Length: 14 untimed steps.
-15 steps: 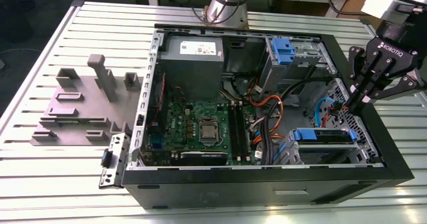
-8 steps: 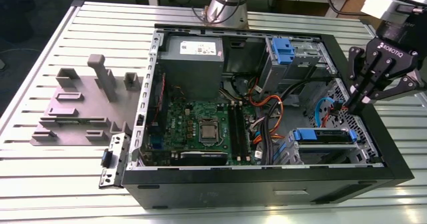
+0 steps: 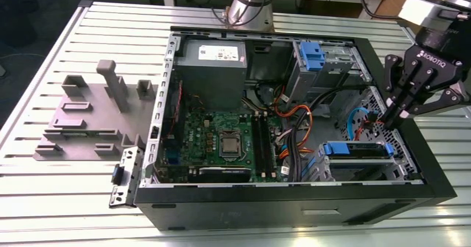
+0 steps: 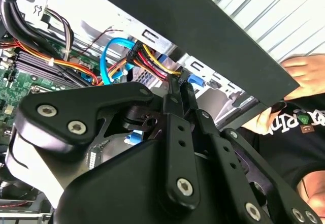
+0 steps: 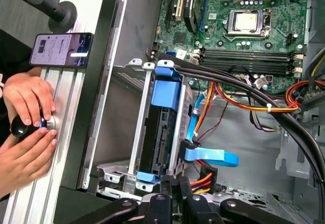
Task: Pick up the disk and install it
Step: 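Insert the first disk wire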
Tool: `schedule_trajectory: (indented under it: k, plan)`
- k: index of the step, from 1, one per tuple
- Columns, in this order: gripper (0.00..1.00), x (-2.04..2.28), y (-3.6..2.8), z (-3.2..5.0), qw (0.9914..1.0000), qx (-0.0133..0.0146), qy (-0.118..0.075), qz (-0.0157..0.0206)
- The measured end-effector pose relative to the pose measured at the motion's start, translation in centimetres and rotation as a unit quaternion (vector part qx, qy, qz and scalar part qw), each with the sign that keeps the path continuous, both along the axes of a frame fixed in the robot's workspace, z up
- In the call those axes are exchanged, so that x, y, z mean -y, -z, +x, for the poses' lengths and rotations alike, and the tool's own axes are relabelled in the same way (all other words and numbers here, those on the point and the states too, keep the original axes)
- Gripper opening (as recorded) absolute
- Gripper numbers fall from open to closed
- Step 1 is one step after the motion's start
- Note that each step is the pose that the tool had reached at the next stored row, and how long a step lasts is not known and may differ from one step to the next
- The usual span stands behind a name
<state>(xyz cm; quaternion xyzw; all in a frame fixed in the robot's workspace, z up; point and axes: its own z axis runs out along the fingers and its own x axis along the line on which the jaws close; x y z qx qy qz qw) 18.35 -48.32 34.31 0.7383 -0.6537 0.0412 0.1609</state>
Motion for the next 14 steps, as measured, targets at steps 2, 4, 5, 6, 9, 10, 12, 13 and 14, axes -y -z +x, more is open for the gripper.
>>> schedule_trajectory:
  k: [2, 4, 5, 6, 9, 10, 12, 13, 14]
  plan:
    - [0.18, 0.11, 0.01, -0.25, 1.0, 0.0026, -0.001, 0.0001]
    - [0.18, 0.18, 0.01, -0.43, 0.99998, 0.006, -0.001, 0.0001]
    - [0.18, 0.2, 0.01, -0.55, 0.99996, 0.0088, -0.001, 0.0001]
    - [0.18, 0.23, 0.01, -0.65, 0.99993, 0.0117, -0.001, 0.0001]
    - [0.18, 0.27, 0.01, -0.97, 0.99977, 0.0215, -0.002, 0.0002]
    - [0.18, 0.28, 0.01, -1.07, 0.99969, 0.0248, -0.002, 0.0002]
    - [0.18, 0.3, 0.01, -1.27, 0.99952, 0.031, -0.002, 0.0003]
    - [0.18, 0.31, 0.01, -1.39, 0.99942, 0.0338, -0.003, 0.0003]
    - [0.18, 0.33, 0.01, -1.53, 0.99933, 0.0365, -0.003, 0.0005]
